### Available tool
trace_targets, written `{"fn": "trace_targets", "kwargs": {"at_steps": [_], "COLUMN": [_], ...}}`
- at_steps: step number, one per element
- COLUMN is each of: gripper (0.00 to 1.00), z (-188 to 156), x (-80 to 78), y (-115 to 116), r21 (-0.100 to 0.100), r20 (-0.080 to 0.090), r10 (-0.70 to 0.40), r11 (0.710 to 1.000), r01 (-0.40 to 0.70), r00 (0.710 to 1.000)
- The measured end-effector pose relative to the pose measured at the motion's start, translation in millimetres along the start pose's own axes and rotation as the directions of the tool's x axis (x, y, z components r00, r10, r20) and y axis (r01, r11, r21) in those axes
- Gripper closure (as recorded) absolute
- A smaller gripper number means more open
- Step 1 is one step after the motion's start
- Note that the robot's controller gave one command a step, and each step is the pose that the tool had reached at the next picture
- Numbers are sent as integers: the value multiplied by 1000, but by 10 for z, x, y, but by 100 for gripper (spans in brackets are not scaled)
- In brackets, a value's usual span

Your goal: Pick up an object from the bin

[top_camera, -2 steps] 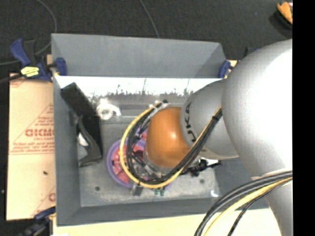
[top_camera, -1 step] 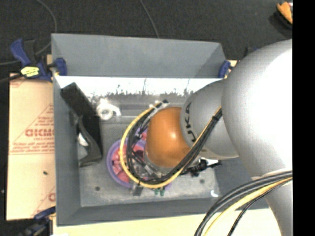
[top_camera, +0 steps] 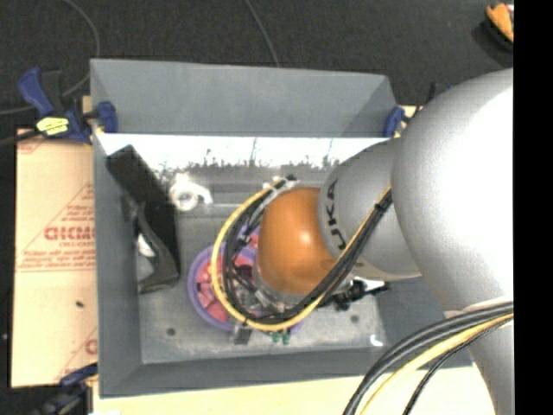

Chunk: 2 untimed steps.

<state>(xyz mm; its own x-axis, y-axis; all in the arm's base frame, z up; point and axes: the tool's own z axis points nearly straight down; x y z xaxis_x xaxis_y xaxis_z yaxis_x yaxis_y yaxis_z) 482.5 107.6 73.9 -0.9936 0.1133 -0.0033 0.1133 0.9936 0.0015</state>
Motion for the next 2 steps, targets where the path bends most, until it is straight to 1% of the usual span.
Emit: {"fn": "trace_targets", "kwargs": {"at_steps": [1, 2], "gripper": [100, 100], "z": [-200, -408], "x": [20, 5], "y": [-6, -2], "r21": [2, 0], "r20": [-8, -3], "r10": [0, 1], "r11": [1000, 1000], "r01": [0, -1], "r00": [1000, 1000]}}
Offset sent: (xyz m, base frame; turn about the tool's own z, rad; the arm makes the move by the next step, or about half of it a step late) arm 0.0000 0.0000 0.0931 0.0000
